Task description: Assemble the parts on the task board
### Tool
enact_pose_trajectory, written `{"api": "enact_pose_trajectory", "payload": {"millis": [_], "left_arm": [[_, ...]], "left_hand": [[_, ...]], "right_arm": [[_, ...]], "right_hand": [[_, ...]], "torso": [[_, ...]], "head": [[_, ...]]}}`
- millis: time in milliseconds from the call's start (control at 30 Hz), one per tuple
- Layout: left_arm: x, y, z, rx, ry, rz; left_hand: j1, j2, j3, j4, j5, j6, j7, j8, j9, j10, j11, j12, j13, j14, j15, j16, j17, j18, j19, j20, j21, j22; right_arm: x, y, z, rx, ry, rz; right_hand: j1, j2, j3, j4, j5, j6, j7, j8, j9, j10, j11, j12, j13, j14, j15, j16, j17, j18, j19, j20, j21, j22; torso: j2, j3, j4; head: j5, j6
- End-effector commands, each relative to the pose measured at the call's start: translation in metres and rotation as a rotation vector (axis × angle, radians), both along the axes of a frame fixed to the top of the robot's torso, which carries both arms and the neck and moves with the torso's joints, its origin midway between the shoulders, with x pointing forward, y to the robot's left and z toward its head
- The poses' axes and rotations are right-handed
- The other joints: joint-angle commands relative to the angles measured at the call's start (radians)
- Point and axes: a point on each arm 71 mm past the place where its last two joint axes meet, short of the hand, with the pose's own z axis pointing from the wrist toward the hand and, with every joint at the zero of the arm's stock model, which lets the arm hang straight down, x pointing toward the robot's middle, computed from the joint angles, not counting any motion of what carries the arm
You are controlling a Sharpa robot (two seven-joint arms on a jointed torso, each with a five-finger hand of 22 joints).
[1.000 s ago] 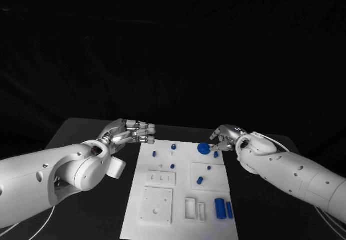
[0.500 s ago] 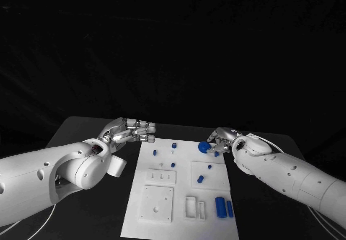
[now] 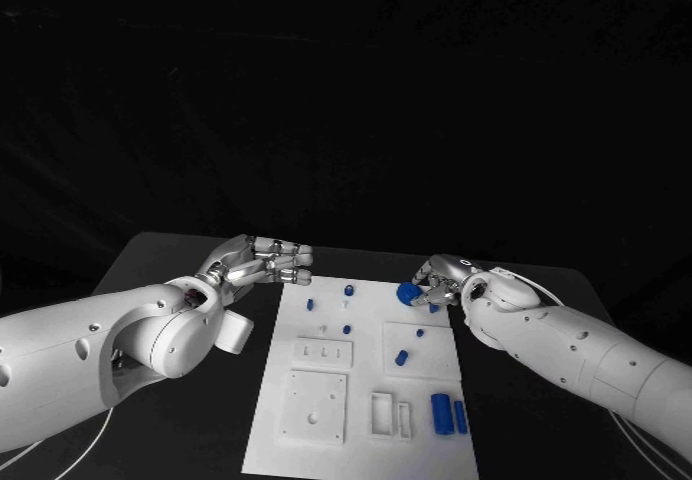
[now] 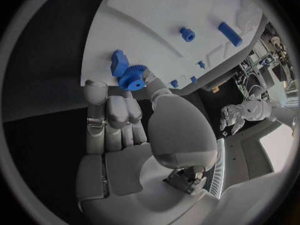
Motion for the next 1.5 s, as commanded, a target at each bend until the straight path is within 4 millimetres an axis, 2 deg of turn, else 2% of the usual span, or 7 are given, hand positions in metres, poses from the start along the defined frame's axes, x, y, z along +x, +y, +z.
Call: {"api": "enact_pose_trajectory", "payload": {"millis": [33,167,467,767,1000,1233,1500], "left_arm": [[-0.0002,-0.0034,0.0011,-0.006,-0.003,-0.021],[0.0005,-0.0045,0.0009,-0.005,-0.003,-0.022],[0.0007,-0.0058,0.0006,-0.005,-0.003,-0.025],[0.0006,-0.0065,0.0006,-0.005,-0.002,-0.027],[0.0005,-0.0065,0.0005,-0.005,0.000,-0.027],[0.0004,-0.0064,0.0003,-0.003,0.002,-0.028],[0.0002,-0.0066,0.0002,-0.003,0.004,-0.029]], "left_hand": [[0.004,0.008,-0.002,-0.003,-0.002,-0.009,0.002,0.000,-0.001,-0.006,0.001,0.001,0.002,-0.005,-0.002,0.000,-0.002,-0.002,0.004,0.005,-0.003,-0.001],[0.004,0.008,-0.002,-0.003,-0.002,-0.009,0.002,0.000,-0.001,-0.006,0.001,0.001,0.002,-0.005,-0.002,0.000,-0.002,-0.002,0.004,0.005,-0.003,-0.001],[0.004,0.008,-0.002,-0.003,-0.002,-0.009,0.002,0.000,-0.001,-0.006,0.001,0.001,0.002,-0.005,-0.002,0.000,-0.002,-0.002,0.004,0.005,-0.003,-0.001],[0.004,0.008,-0.002,-0.003,-0.002,-0.009,0.002,0.000,-0.001,-0.006,0.001,0.001,0.002,-0.005,-0.002,0.000,-0.002,-0.002,0.004,0.005,-0.003,-0.001],[0.005,0.009,-0.002,-0.005,-0.002,-0.010,0.001,0.000,-0.001,-0.006,0.001,0.001,0.002,-0.005,-0.002,0.000,-0.002,-0.002,0.003,0.005,-0.003,-0.001],[0.005,0.009,-0.002,-0.005,-0.002,-0.010,0.001,0.000,-0.001,-0.006,0.001,0.001,0.002,-0.005,-0.002,0.000,-0.002,-0.002,0.003,0.005,-0.003,-0.001],[0.006,0.009,-0.001,-0.007,-0.002,-0.010,0.002,0.000,-0.001,-0.007,0.001,0.001,0.002,-0.005,-0.001,0.000,-0.002,-0.002,0.003,0.005,-0.003,-0.001]], "right_arm": [[0.0004,0.0023,-0.0006,0.001,0.003,0.008],[0.0012,0.0032,-0.0014,0.001,0.006,0.008],[0.0027,0.0036,-0.0033,-0.001,0.012,0.004],[0.0039,0.0065,-0.0029,-0.001,0.017,0.007],[0.0042,0.0079,-0.0031,-0.004,0.029,0.012],[0.0042,0.0086,-0.0034,-0.006,0.037,0.016],[0.0039,0.0113,-0.0021,-0.030,0.026,0.014]], "right_hand": [[-0.006,0.002,0.000,0.004,-0.005,-0.005,0.000,-0.002,-0.001,0.004,0.003,0.000,-0.001,0.003,0.003,0.004,0.001,0.009,0.029,0.000,-0.006,0.003],[-0.006,0.002,0.000,0.004,-0.005,-0.005,0.000,-0.002,-0.001,0.004,0.003,0.000,-0.001,0.003,0.003,0.004,0.001,0.009,0.029,0.000,-0.006,0.003],[-0.005,0.010,0.006,0.007,-0.011,-0.003,0.000,-0.001,-0.001,0.002,0.003,-0.003,-0.003,0.003,0.003,0.003,0.000,0.008,0.032,0.000,-0.012,0.016],[-0.018,0.012,0.008,0.012,-0.005,0.006,-0.002,-0.001,0.000,0.005,0.001,0.001,-0.001,0.004,0.002,0.006,0.002,0.007,0.035,0.000,-0.016,0.026],[-0.037,0.021,0.010,0.023,0.020,0.042,-0.010,-0.002,0.000,0.010,-0.004,0.008,0.004,0.005,0.000,0.013,0.006,0.002,0.039,-0.002,-0.012,0.042],[-0.043,0.036,0.036,0.007,0.002,0.089,-0.022,-0.002,0.000,0.013,-0.009,0.006,0.003,0.006,-0.003,0.011,0.003,-0.005,0.040,-0.005,-0.017,0.055],[-0.058,0.026,0.045,-0.004,-0.004,0.088,-0.022,-0.002,0.000,0.012,-0.009,0.002,0.002,0.005,-0.003,0.012,0.002,-0.007,0.044,-0.006,-0.030,0.071]], "torso": [[0.000,-0.0006,-0.0006],[0.002,-0.0015,-0.0018],[0.001,0.0002,0.0013],[0.000,0.0007,-0.0003],[0.000,0.0008,-0.0012],[0.000,0.0011,-0.0002],[0.000,0.0013,-0.0013]], "head": [[0.001,0.001],[0.001,0.001],[0.003,-0.003],[0.004,-0.005],[0.002,-0.006],[0.001,-0.007],[0.002,-0.005]]}}
